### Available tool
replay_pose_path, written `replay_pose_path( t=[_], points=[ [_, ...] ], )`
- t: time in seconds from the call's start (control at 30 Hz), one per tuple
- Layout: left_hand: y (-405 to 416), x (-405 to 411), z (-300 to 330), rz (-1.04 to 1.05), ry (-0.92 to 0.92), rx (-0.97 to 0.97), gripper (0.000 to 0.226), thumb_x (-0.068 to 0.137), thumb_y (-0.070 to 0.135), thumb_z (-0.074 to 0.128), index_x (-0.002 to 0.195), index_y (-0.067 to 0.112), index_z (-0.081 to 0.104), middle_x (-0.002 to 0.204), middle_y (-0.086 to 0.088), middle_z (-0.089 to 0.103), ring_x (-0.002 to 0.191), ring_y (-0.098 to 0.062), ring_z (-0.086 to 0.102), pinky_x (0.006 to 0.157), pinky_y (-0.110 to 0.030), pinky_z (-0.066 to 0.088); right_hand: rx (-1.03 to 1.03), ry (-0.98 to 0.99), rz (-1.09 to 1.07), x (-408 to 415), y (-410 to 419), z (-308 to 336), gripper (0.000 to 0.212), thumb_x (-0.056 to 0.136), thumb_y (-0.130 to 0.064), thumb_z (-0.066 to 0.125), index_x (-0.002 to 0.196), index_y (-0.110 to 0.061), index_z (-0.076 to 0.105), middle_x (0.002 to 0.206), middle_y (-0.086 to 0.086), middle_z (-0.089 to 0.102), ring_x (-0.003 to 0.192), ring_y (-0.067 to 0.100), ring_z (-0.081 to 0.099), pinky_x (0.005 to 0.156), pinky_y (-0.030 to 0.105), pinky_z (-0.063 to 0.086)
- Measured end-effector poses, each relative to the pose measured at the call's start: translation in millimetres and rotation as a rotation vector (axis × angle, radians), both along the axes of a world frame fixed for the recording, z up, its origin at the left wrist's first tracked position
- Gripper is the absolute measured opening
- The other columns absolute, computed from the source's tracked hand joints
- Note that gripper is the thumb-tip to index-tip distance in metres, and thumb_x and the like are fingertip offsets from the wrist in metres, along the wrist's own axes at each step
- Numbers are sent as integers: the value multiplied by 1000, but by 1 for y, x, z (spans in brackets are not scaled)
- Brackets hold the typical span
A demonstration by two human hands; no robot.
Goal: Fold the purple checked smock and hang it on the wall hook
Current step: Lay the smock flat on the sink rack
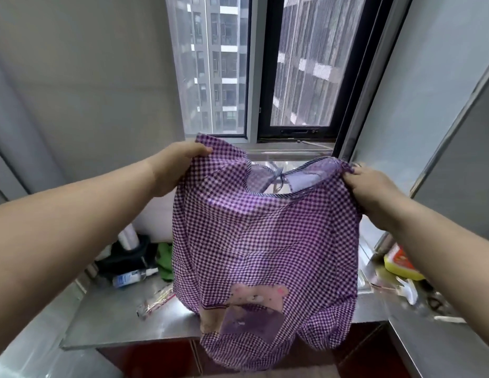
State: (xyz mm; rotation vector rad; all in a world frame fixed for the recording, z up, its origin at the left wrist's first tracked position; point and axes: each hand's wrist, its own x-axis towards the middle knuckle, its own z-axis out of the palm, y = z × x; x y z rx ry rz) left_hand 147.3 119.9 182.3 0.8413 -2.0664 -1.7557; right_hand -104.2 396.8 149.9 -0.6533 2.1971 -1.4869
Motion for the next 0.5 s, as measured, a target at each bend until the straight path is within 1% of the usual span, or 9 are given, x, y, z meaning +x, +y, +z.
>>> replay_pose_path(
  t=[0.07,0.13,0.2,0.27,0.3,0.33,0.4,0.43,0.5],
  points=[
    [-2,9,2,-98,-101,-78,38,97,36,61,128,14,68,121,-5,76,115,-28,70,109,-46,45,125,137,44,5,4,2,34,112,-23,47,104,2,69,101,16,70,84,20,65,67,28,47],
    [-1,15,6,-199,-216,-184,32,96,34,67,121,14,71,115,-1,78,110,-23,73,104,-39,47,244,275,71,15,10,5,35,112,-29,47,88,-9,63,89,3,62,78,10,56,63,27,41],
    [2,23,9,-273,-356,-364,20,98,31,70,110,17,76,103,4,81,95,-13,77,90,-29,51,335,360,122,18,15,2,38,111,-37,49,87,-14,67,91,4,68,82,16,61,68,29,45],
    [6,29,10,-259,-467,-564,29,96,47,69,100,21,79,95,6,80,86,-12,76,81,-24,51,392,396,163,23,19,0,44,110,-45,48,92,-16,74,93,3,73,89,21,68,77,33,50],
    [9,32,10,-220,-451,-611,38,96,56,65,100,22,79,97,5,79,89,-13,74,84,-27,52,401,420,162,24,22,0,46,110,-48,46,93,-17,76,93,1,74,91,22,68,78,34,50],
    [10,33,9,-160,-379,-586,45,98,60,57,105,21,77,104,4,77,96,-14,71,94,-33,52,385,446,136,26,23,1,48,111,-50,44,93,-18,75,94,-2,73,92,22,68,79,34,48],
    [13,37,12,-38,-166,-458,53,105,57,45,126,15,69,119,6,70,113,-16,64,110,-38,43,227,453,-35,24,25,9,51,112,-51,40,95,-15,72,98,1,73,95,28,66,83,36,47],
    [12,40,14,-34,-98,-420,52,107,53,43,133,13,65,121,9,67,116,-15,61,111,-35,41,147,451,-113,21,26,12,52,112,-49,39,95,-12,71,101,6,73,97,31,66,86,39,49],
    [12,47,18,-182,-83,-428,38,107,40,52,132,16,66,121,9,72,114,-12,67,106,-27,45,170,464,-125,15,28,16,54,111,-48,37,93,-10,70,103,13,74,96,32,66,89,41,51]
  ],
)
